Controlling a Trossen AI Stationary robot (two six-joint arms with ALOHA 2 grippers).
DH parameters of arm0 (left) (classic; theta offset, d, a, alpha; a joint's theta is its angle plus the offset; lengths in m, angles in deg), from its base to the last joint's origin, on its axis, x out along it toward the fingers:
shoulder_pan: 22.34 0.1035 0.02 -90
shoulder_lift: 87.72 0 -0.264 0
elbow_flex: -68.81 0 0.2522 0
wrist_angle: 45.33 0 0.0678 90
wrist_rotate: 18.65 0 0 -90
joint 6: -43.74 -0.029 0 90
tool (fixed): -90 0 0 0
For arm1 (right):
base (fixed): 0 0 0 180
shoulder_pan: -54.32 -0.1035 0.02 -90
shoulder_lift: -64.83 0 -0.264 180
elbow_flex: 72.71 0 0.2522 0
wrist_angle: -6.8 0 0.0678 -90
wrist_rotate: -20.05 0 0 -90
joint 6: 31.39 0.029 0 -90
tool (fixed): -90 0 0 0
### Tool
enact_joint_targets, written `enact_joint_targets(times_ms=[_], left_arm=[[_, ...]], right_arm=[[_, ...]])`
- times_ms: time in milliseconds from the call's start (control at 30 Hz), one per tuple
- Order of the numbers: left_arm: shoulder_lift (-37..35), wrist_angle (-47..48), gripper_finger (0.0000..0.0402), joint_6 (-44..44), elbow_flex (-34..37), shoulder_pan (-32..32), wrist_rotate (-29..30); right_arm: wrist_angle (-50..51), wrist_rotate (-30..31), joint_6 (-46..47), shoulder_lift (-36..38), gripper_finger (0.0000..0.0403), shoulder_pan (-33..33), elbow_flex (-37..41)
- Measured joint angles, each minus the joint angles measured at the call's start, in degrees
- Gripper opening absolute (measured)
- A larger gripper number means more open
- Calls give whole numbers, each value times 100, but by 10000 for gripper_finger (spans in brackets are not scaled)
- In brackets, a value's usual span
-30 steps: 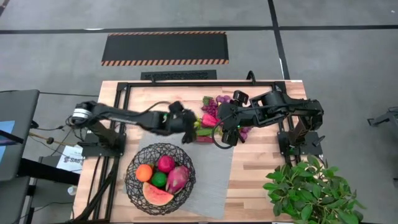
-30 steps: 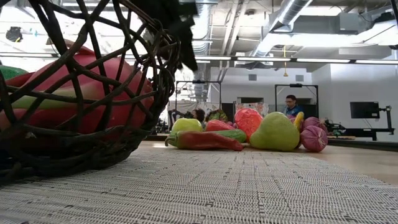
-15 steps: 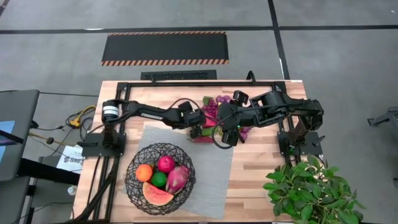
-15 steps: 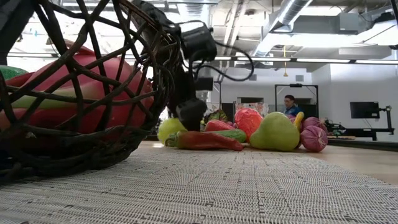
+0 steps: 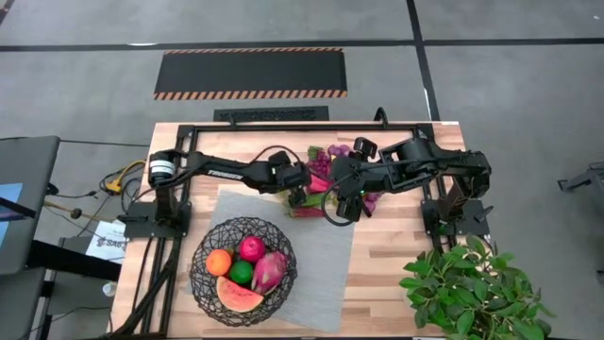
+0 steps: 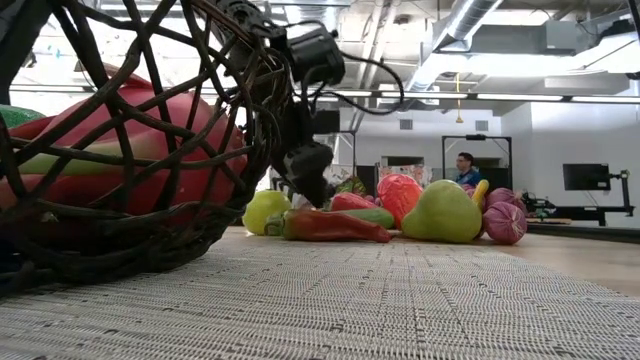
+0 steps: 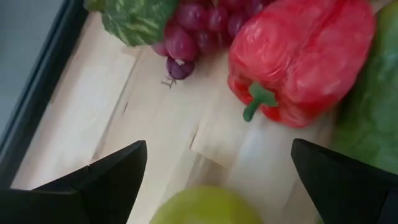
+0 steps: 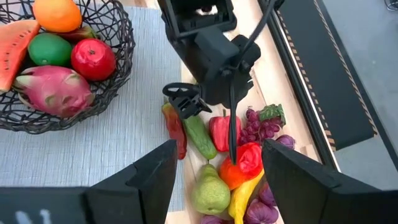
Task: Build produce basket
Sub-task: Put the green apple into the mesh basket
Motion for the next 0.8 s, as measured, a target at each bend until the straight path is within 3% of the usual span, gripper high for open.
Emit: enact_joint_targets(times_ms=[400, 600, 800], left_arm=[[-536, 1006, 387, 660, 0, 91, -22], [-536, 892, 387, 917, 358, 286, -199], [-527, 256, 387, 1125, 917, 545, -745]], right_arm=[[0, 0, 2, 0, 255, 0, 0], [0, 0, 2, 0, 255, 0, 0], [0, 0, 2, 0, 255, 0, 0]])
